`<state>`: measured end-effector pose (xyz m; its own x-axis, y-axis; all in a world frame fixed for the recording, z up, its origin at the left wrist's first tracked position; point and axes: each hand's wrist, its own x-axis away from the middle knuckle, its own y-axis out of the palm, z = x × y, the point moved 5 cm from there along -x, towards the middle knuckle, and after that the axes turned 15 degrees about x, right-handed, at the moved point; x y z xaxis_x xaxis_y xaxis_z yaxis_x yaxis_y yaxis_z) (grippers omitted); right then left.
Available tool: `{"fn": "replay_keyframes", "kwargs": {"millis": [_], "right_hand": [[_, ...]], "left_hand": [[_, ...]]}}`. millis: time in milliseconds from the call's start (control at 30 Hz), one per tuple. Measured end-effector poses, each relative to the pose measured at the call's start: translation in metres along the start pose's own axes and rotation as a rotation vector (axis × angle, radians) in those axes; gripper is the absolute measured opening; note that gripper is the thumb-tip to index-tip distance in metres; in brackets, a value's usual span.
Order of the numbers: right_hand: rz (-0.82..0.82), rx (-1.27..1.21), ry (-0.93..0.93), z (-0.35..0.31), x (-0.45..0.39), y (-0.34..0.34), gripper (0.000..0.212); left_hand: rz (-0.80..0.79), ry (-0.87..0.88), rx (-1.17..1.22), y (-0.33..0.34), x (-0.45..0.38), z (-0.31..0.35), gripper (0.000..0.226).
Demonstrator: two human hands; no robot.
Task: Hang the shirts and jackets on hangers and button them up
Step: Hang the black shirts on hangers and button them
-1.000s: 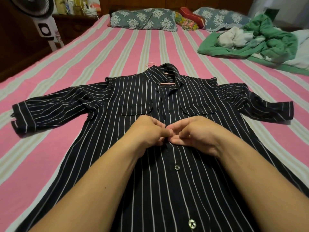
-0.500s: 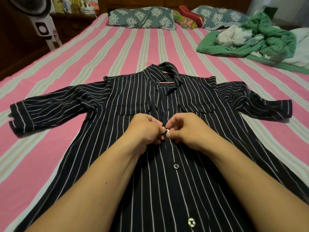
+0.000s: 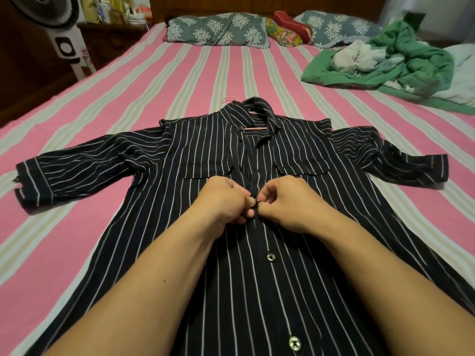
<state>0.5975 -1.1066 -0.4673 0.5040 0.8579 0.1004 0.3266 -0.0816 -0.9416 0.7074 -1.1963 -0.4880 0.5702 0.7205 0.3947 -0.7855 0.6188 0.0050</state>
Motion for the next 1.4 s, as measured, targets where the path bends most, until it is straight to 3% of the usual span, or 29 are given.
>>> {"fn": "replay_keyframes", "kwargs": {"millis": [100,233,300,367,433,467,567,633,733,867,967,1067,1100,1133,1167,1233,1300,1400], "right_hand": [[-0.014,-0.056,0.020,0.002,-0.002,0.002,0.001],[-0.051,-0.051,-0.036,0.004,-0.002,0.008,0.009],[-0.062,-0.038,-0.004,0.007,-0.001,0.007,0.014],[0.129,-0.010,0.129,0.014,0.004,-0.013,0.020],[0.451,-0.040,0.262,0.018,0.019,-0.051,0.025],[0.506,-0.072,0.288,0.016,0.020,-0.066,0.024],[0.245,-0.028,0.255,-0.005,-0.016,-0.073,0.014],[0.074,0.056,0.244,-0.016,-0.045,-0.050,0.025],[-0.071,0.076,0.360,0.001,-0.071,-0.009,0.036],[-0.141,-0.091,0.454,0.035,-0.082,0.003,0.018],[-0.406,-0.077,0.304,0.034,-0.086,-0.006,0.012],[-0.768,-0.340,0.359,0.031,-0.089,-0.025,0.038],[-0.759,-0.343,0.329,0.032,-0.102,-0.035,0.035],[-0.645,-0.293,0.290,0.035,-0.119,-0.045,0.027],[-0.423,-0.174,0.240,0.040,-0.140,-0.058,0.018],[-0.030,0.145,0.081,0.041,-0.172,-0.075,0.046],[0.024,0.392,-0.103,0.036,-0.189,-0.065,0.059],[0.049,0.521,-0.199,0.044,-0.209,-0.049,0.038]], "left_hand": [[0.011,0.028,-0.048,0.001,-0.002,-0.001,0.015],[0.062,0.105,-0.495,0.003,-0.010,-0.003,0.015],[0.093,0.126,-0.668,0.003,-0.009,-0.002,0.025],[0.145,0.172,-0.763,0.000,-0.003,0.002,0.034],[0.228,0.311,-0.715,-0.005,0.005,0.012,0.026],[0.278,0.395,-0.645,-0.010,0.008,0.018,0.020],[0.269,0.563,-0.381,-0.017,0.003,0.026,0.017],[0.170,0.544,-0.362,-0.012,-0.003,0.016,0.029],[0.187,0.395,-0.431,-0.010,-0.011,-0.004,0.037],[0.140,0.129,-0.681,-0.011,-0.046,0.038,0.026],[0.152,0.280,-0.963,0.001,-0.072,0.107,0.018],[0.095,0.413,-1.009,0.013,-0.115,0.139,0.022],[0.064,0.432,-1.017,0.015,-0.133,0.140,0.027],[0.039,0.462,-1.034,0.016,-0.148,0.140,0.033],[0.016,0.494,-1.068,0.017,-0.162,0.138,0.040],[-0.043,0.563,-1.178,0.020,-0.185,0.137,0.052],[-0.184,0.611,-1.312,0.026,-0.206,0.133,0.054],[-0.402,0.579,-1.354,0.033,-0.228,0.131,0.034]]}}
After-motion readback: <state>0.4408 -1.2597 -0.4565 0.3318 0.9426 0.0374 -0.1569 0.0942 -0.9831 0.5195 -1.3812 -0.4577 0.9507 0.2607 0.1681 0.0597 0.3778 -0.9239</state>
